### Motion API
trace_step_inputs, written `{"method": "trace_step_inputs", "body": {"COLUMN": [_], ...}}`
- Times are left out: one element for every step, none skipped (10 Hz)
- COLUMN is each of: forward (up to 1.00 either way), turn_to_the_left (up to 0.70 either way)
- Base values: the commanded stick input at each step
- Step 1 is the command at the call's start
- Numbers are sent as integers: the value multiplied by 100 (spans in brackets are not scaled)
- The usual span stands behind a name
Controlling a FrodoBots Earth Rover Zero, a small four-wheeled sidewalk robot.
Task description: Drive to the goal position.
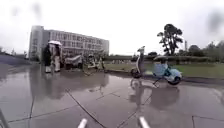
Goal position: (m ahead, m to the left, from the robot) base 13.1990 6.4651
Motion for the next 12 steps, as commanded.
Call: {"method": "trace_step_inputs", "body": {"forward": [25, 64, 76, 84, 85, 87, 87, 87, 87, 87, 89, 92], "turn_to_the_left": [48, 32, 33, 33, 34, 35, 35, 35, 35, 35, 36, 37]}}
